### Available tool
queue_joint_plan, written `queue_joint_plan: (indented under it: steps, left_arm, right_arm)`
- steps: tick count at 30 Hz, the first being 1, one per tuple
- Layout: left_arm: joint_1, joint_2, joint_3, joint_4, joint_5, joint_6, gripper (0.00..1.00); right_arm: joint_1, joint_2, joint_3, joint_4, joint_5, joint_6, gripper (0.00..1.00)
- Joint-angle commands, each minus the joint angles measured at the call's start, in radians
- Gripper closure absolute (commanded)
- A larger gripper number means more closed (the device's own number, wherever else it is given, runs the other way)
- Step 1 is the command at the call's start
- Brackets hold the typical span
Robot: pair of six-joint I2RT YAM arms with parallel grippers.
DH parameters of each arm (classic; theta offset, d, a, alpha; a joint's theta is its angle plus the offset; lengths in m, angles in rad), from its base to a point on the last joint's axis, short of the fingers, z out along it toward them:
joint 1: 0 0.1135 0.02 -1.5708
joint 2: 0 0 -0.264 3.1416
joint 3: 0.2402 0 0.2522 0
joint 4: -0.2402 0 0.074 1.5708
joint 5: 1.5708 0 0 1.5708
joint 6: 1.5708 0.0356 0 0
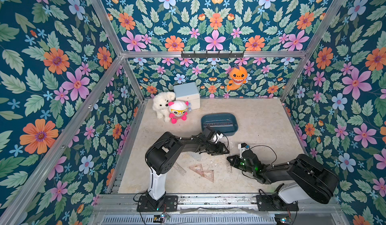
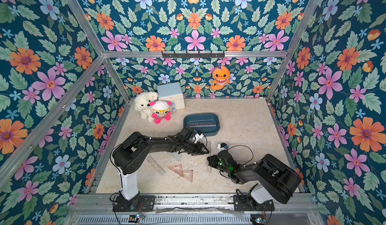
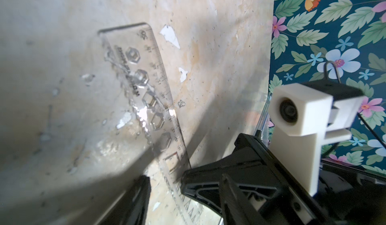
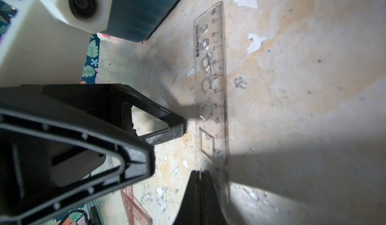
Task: Put the scattered rulers into the storage box
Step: Pick up the ruler from the center of the board.
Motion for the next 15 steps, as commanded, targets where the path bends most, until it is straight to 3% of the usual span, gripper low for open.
queue_joint_plan:
  steps: [1,7,15]
  left_arm:
    - [0.001,0.024,-0.014,-0.173,-0.119,-0.003,0.41]
    - [0.0,0.024,-0.013,-0.171,-0.118,-0.004,0.41]
    - [-0.002,0.027,-0.011,-0.171,-0.115,-0.004,0.4]
  right_arm:
    - [0.0,-0.047,0.012,-0.169,-0.003,-0.006,1.0]
    - [0.001,-0.131,0.03,-0.257,0.018,-0.02,1.0]
    - [0.0,-0.115,0.018,-0.25,0.027,-0.02,1.0]
